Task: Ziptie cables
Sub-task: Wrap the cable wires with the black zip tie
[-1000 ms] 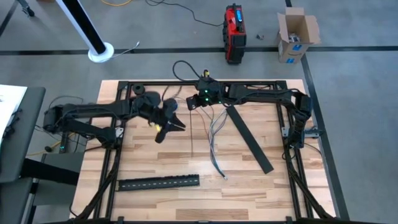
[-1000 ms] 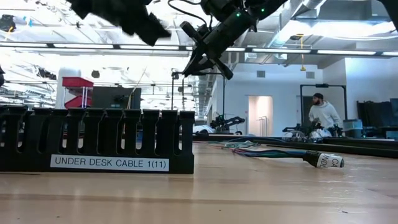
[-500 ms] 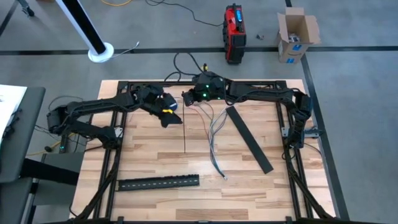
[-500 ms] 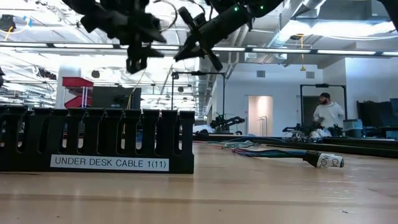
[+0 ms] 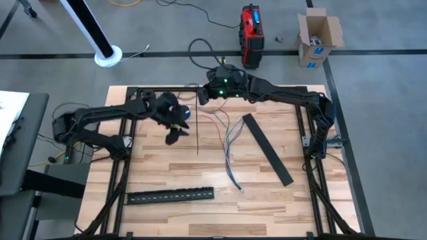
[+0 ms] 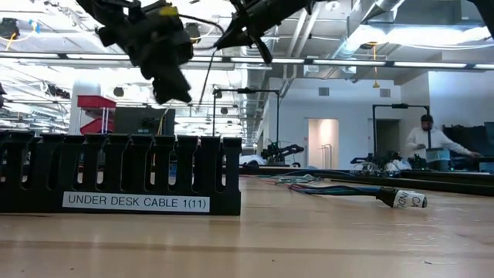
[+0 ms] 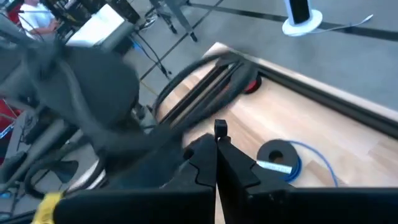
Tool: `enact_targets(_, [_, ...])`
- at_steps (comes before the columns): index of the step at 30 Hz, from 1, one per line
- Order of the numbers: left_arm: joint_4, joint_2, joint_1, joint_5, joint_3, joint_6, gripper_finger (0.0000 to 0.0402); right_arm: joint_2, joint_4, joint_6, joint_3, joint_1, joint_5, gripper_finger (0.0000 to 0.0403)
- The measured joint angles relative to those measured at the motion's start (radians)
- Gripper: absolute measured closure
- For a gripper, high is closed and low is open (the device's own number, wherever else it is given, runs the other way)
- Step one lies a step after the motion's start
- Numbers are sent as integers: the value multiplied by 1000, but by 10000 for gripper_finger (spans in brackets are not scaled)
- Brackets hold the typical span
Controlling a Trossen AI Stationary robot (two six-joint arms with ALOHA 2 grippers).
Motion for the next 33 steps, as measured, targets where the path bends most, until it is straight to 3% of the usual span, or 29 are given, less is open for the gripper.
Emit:
enact_targets(3, [-63,-9,-93,-167,0,271,252,0,-9,-2,7,-14,-13,403])
enact_targets(5, [-81,-16,-178,-337,2,375,257,0,-12,-2,8,-21,-20,403])
enact_targets(8, [-84,-31,-319,-684,9,534,264,0,-11,-5,10,-33,-24,403])
enact_targets(11, [-11,-57,-431,-886,9,711,266,0,-13,-7,10,-48,-40,403])
enact_targets(18, [299,-73,-516,-1010,11,1020,267,0,3,2,10,-79,-133,403])
enact_targets(28, [279,-73,-497,-1015,0,1256,267,0,84,66,10,-135,-331,403])
enact_targets(33, [331,-72,-493,-1012,-1,1339,267,0,116,74,10,-149,-367,403])
